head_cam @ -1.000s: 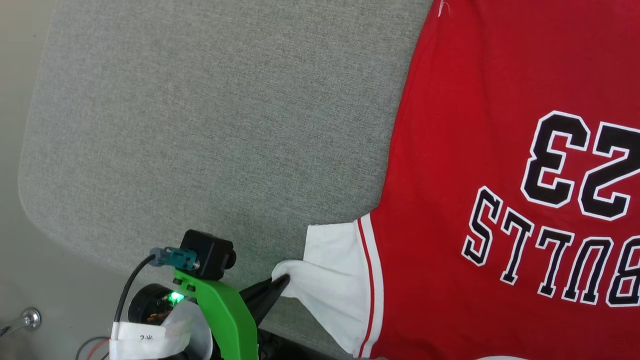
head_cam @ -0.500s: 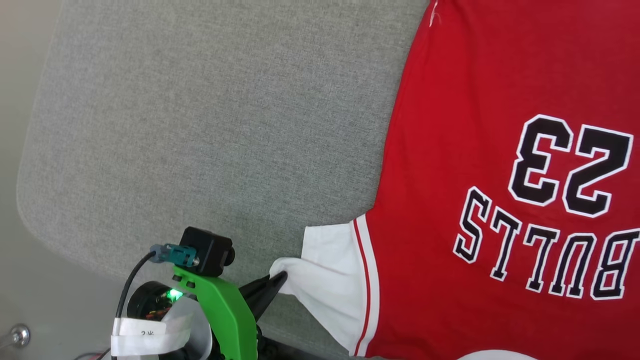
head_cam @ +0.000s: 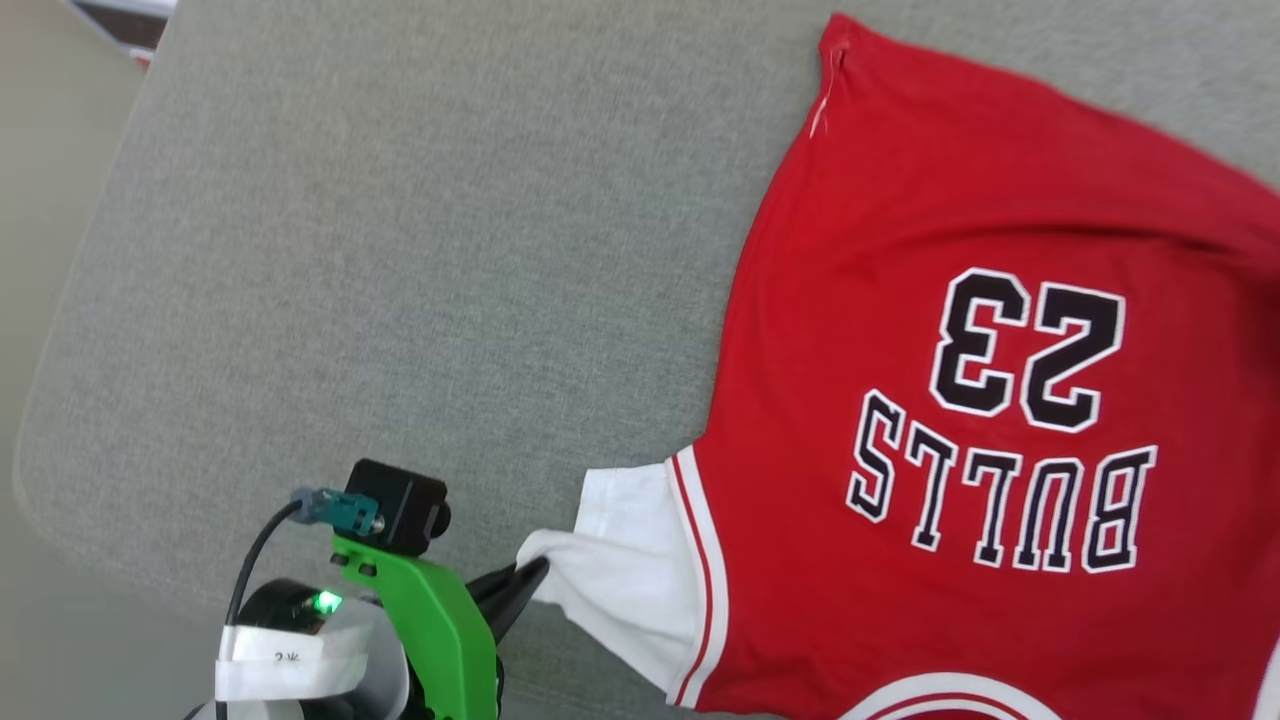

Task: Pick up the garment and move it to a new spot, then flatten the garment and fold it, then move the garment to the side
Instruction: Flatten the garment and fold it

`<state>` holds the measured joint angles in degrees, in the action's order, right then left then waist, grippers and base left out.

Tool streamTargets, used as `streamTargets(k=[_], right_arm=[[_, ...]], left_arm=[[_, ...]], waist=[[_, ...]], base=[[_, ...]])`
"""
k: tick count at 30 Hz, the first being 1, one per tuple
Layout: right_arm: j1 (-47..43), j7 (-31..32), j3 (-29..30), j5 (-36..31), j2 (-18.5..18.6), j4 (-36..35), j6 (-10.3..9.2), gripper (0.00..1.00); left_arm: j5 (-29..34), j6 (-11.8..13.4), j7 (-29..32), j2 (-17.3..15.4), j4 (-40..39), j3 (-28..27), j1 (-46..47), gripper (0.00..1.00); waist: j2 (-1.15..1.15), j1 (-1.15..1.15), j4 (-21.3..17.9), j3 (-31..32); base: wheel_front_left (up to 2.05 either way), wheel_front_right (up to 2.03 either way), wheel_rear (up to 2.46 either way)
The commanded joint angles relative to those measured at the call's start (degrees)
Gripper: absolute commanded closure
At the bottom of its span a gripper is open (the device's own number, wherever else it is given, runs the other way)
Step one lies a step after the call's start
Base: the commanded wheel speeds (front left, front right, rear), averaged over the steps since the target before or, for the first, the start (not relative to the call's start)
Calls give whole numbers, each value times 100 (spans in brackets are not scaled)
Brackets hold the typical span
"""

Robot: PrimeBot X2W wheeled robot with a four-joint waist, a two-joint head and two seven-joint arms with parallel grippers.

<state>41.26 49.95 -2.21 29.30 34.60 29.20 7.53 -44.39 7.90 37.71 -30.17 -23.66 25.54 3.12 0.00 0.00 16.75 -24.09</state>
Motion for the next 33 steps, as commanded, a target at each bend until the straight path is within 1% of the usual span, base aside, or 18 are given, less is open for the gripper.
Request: streamTargets(k=[1,4,9,16,25,28,33], right_arm=[[-408,-13,-40,44,-42,122,-4,100],[-833,-151,-39,152,-77,14,-4,100],[-1574,-284,74,349,-196,-292,-4,100],[-2752,-327,567,485,-413,-1006,-4,100],[-4122,-15,1302,386,-913,-1933,-4,100],[-4367,57,1483,318,-1101,-2127,-4,100],[-4521,147,1562,193,-1318,-2343,-4,100]], left_arm=[[-20,53,16,-39,28,-24,-100,100],[-26,104,20,-88,90,-50,-206,100],[-87,168,-68,-65,175,-92,-387,100],[-137,268,-250,20,274,-161,-582,100],[-164,383,-465,186,393,-210,-686,100],[-157,398,-523,234,431,-215,-669,100],[-147,406,-608,299,505,-225,-616,100]], waist=[[0,0,-344,539],[0,0,-480,820],[0,0,-708,1201],[0,0,-1007,1577],[0,0,-1278,1784],[0,0,-1330,1767],[0,0,-1391,1735]], base=[[0,0,0],[0,0,0],[0,0,0],[0,0,0],[0,0,0],[0,0,0],[0,0,0]])
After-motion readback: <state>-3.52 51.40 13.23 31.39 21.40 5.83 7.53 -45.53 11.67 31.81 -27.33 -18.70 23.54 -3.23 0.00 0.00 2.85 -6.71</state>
